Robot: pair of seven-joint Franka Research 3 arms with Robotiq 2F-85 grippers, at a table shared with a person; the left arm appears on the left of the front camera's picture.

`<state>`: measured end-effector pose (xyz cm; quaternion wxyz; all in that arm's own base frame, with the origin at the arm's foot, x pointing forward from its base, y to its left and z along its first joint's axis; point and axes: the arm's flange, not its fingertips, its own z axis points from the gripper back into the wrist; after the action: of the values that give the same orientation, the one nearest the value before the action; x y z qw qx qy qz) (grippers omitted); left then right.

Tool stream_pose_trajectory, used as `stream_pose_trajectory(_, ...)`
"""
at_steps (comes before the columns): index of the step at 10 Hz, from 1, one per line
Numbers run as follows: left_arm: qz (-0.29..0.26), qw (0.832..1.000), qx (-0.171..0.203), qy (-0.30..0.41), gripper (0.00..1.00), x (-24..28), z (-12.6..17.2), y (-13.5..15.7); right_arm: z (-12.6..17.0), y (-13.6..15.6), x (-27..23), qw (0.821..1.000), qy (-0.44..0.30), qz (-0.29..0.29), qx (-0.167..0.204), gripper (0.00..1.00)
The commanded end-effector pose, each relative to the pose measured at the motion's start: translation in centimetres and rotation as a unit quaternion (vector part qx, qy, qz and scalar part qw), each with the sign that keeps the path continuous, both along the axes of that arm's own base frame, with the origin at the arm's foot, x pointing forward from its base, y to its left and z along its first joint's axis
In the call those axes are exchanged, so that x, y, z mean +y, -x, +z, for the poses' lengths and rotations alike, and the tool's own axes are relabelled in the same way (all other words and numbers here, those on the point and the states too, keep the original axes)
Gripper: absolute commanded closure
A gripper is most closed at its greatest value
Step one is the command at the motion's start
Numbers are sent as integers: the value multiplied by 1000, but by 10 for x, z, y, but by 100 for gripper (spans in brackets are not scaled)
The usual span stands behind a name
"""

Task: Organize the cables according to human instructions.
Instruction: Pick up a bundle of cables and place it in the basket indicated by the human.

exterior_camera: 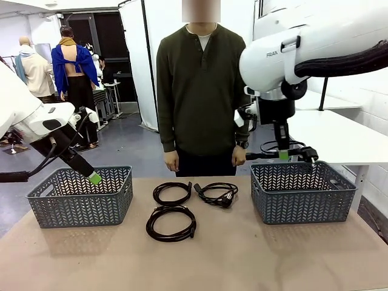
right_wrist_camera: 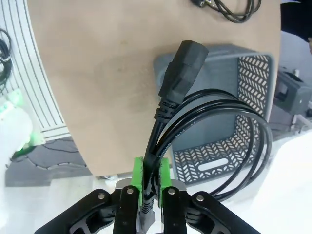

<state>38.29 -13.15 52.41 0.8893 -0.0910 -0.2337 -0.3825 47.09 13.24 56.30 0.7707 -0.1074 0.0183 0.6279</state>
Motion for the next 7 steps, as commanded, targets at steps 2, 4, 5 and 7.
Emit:
stream_pose_trajectory(2,-5,1000,-2,8,0,2,-1,0,-15,-20,-33,999,4,47,-22,100)
stream_pose_trajectory(4,-5,1000,-2,8,0,2,-1,0,-23,-38,-47,998,-3,51,-30,100)
stream_pose_trajectory(5,-5,1000,-2,8,0,2,-1,0,-28,-44,-52,998,0,50,-31,100)
stream_pose_trajectory(7,-5,1000,-2,8,0,2,-1,0,-38,-54,-56,998,-1,54,-27,100)
